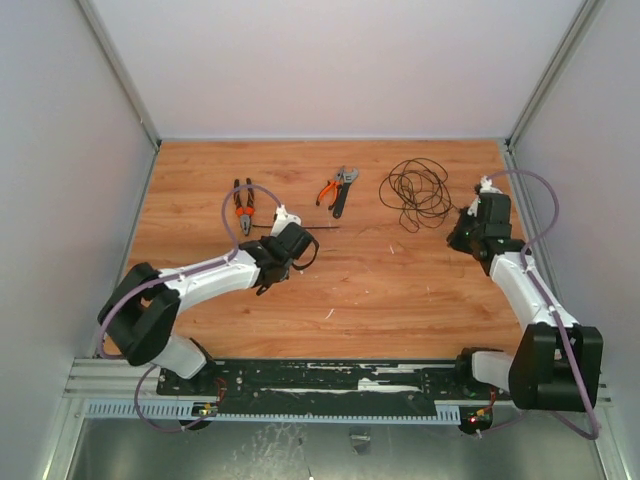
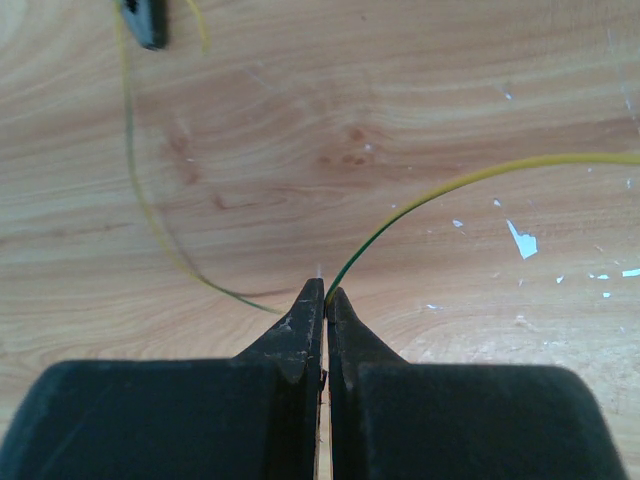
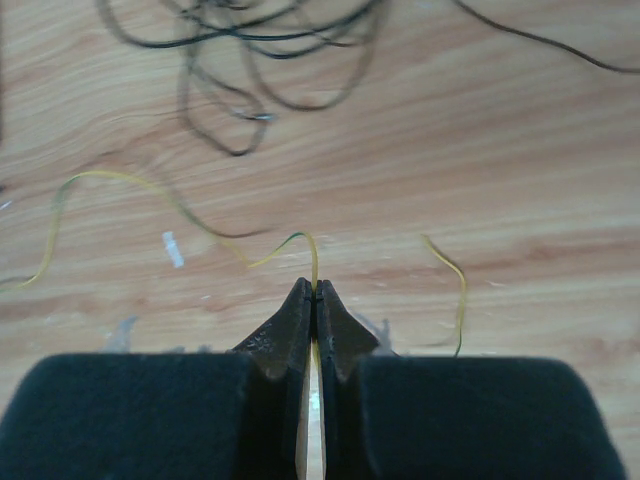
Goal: Zip-tie the wires
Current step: Place the cable at the center of the board.
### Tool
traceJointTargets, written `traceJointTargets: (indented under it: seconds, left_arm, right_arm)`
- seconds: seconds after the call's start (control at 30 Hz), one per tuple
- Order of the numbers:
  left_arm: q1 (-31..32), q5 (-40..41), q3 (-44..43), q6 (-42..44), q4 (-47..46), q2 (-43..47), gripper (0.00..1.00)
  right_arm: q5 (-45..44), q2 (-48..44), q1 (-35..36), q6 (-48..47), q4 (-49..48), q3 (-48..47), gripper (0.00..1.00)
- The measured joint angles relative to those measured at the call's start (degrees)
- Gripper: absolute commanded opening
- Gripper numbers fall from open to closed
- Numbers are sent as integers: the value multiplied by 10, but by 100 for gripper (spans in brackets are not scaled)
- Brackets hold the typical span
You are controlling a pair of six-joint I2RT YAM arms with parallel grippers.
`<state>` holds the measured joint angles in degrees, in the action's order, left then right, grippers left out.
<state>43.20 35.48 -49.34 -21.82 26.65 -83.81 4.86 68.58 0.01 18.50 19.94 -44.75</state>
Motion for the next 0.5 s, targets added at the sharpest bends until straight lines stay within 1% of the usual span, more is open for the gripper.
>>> traceJointTargets:
  seconds: [0.2, 0.33, 0.5]
  left_arm:
    - [0, -35, 6, 6, -38, -52, 0]
    - [0, -51, 6, 7, -54, -89, 0]
    - [1, -52, 2, 8, -64, -95, 0]
  right_arm:
    - [-57, 15, -72, 16, -35, 36, 0]
    - [-100, 18, -93, 37, -77, 61, 0]
    - [-128, 51, -115, 70, -130, 106, 0]
